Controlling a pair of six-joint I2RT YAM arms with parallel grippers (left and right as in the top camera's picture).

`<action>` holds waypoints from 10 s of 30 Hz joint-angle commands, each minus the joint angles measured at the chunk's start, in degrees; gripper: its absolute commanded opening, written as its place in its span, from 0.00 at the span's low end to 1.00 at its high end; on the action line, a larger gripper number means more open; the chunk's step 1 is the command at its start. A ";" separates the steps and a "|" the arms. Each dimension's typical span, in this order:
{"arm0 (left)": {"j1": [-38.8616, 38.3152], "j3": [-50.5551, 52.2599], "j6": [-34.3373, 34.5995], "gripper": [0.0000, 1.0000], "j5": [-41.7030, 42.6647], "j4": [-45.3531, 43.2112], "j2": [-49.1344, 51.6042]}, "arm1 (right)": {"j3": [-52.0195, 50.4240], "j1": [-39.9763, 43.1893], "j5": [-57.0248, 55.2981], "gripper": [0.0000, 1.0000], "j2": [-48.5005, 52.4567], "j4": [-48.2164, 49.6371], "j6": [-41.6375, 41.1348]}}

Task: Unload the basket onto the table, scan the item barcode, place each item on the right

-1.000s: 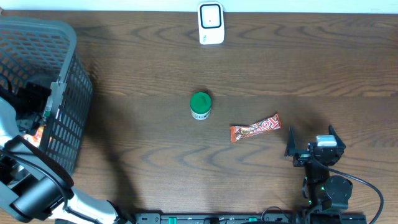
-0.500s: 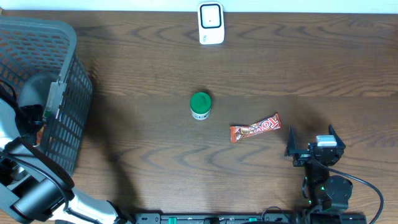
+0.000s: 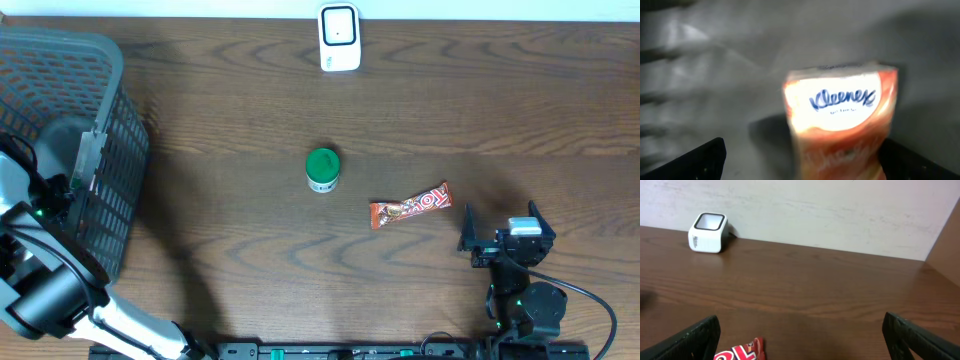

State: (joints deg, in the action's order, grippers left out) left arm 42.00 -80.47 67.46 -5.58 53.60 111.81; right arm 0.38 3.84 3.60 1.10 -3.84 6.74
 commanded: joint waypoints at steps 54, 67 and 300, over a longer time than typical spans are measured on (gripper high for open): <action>-59.04 0.11 5.51 0.46 -7.28 0.83 -27.23 | -0.07 -0.52 -0.11 0.99 -0.02 -0.22 0.61; -59.23 0.74 27.58 0.51 4.15 -1.14 -3.85 | -0.07 -0.52 -0.11 0.99 -0.02 -0.22 0.61; -82.79 -15.37 -22.53 0.45 -0.55 -33.20 12.37 | -0.07 -0.52 -0.11 0.99 0.00 -0.22 0.61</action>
State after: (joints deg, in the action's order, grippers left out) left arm -41.19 -94.91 24.03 2.46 22.37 121.95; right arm 0.38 3.84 3.62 1.10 -3.84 6.72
